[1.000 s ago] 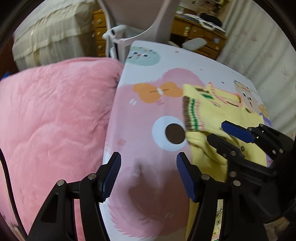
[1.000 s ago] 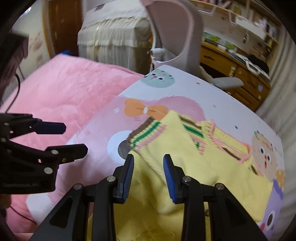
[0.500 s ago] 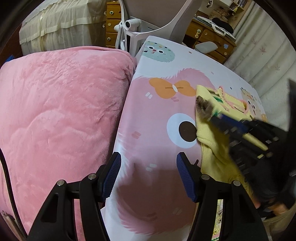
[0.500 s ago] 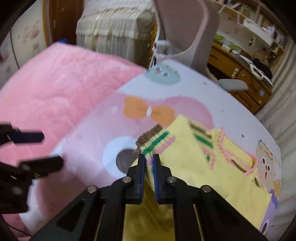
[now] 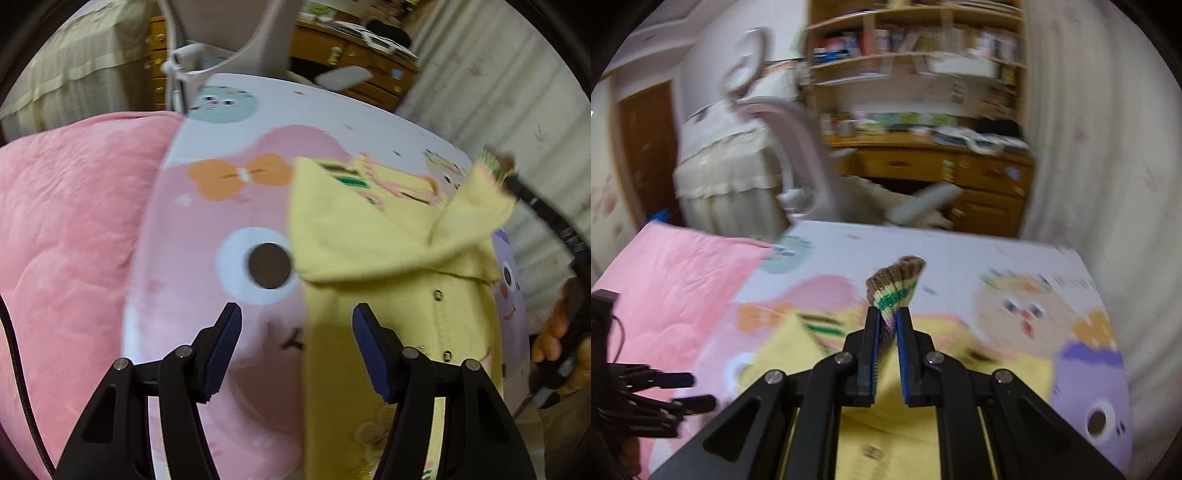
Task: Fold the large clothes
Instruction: 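Lay the held striped cuff across the cardigan body with the right gripper, then smooth the folded sleeve flat with the left gripper while the right gripper releases the cuff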
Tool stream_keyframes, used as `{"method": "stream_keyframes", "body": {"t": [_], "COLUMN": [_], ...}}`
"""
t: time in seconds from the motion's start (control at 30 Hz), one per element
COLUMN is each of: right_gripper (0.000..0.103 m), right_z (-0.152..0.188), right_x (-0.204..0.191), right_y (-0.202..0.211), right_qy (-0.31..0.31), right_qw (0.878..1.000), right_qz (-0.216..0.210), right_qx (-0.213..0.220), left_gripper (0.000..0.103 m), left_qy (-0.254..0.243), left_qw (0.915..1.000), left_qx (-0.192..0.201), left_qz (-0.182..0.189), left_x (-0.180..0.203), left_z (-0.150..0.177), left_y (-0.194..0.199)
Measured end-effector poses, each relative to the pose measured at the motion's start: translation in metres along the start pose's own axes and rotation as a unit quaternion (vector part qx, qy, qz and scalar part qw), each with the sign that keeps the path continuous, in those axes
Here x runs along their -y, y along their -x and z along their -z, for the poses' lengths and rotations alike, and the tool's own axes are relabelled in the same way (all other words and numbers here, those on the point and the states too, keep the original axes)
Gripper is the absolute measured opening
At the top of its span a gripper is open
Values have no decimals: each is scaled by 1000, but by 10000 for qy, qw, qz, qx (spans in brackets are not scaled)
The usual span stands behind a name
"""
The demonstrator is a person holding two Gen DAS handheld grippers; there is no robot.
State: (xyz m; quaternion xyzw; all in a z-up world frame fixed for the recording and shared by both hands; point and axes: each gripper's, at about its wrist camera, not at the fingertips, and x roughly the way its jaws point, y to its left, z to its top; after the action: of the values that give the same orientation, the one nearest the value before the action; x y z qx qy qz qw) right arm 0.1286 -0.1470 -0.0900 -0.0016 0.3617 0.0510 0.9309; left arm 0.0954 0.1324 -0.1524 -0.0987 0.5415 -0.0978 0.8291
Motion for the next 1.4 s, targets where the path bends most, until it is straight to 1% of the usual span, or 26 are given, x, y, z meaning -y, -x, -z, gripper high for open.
{"method": "stream_keyframes", "body": {"t": [0.03,0.07,0.1,0.13,0.17,0.2,0.3,0.4,0.47,0.6,0.7,0.73,0.8,0.87,0.97,1.0,1.03,1.1,1.2,1.23,1.3,1.37,1.4], "right_gripper": [13,14,17,18,18,18,19,27,28,28,28,28,28,28,29,35,39,40,40,40,40,40,40], "right_z": [9,22,30,43,50,56,58,52,48,41,43,45,48,49,52,53,55,57,58,58,57,55,54], "right_x": [12,26,34,45,51,57,69,88,95,101,104,104,103,101,98,98,97,96,97,97,96,94,93], "right_y": [-6,-14,-19,-25,-27,-26,-12,-10,-18,-45,-63,-66,-69,-65,-56,-55,-54,-56,-60,-62,-65,-66,-66], "right_qy": [-135,-340,-481,-727,-893,-1027,-1211,-1563,-1738,-1871,-2030,-2066,-2124,-2109,-2004,-1963,-1890,-1774,-1784,-1791,-1774,-1748,-1708], "right_qw": [9997,9980,9958,9902,9859,9828,9813,9762,9717,9647,9557,9533,9489,9483,9484,9490,9509,9545,9540,9538,9545,9559,9569], "right_qz": [93,126,62,-155,-314,-426,-565,-742,-877,-1161,-1452,-1521,-1654,-1751,-1925,-1943,-1916,-1829,-1826,-1836,-1828,-1799,-1785], "right_qx": [-184,-511,-770,-1178,-1378,-1475,-1383,-1310,-1336,-1443,-1563,-1593,-1645,-1600,-1525,-1523,-1527,-1549,-1570,-1562,-1553,-1527,-1528], "left_gripper": [61,61,61,61,61,61,61,61,61,61,61,61,61,61,61,61,61,61,61,60,48,26,20], "left_qy": [-91,-170,-225,-269,-302,-325,-397,-492,-587,-610,-552,-507,-405,-238,-130,-137,-157,-204,-201,-181,-154,-143,-143], "left_qw": [10000,9998,9997,9995,9994,9993,9991,9987,9982,9981,9985,9985,9986,9984,9974,9971,9969,9970,9974,9975,9978,9982,9985], "left_qx": [-36,-77,-109,-135,-151,-154,-143,-68,-42,50,-60,-181,-310,-453,-567,-593,-616,-641,-609,-587,-555,-535,-511], "left_qz": [12,19,29,34,33,29,-23,-82,-96,-75,6,115,142,219,427,459,458,373,334,349,341,215,157], "left_x": [8,15,20,25,28,31,37,37,37,31,24,22,19,16,14,15,16,18,21,22,22,21,20], "left_z": [1,1,2,2,3,3,0,-10,-27,-61,-86,-95,-103,-111,-114,-114,-113,-112,-111,-112,-111,-111,-111], "left_y": [-4,-7,-10,-12,-13,-13,-13,-12,-15,-27,-45,-56,-71,-85,-95,-97,-100,-104,-107,-107,-106,-106,-105]}}
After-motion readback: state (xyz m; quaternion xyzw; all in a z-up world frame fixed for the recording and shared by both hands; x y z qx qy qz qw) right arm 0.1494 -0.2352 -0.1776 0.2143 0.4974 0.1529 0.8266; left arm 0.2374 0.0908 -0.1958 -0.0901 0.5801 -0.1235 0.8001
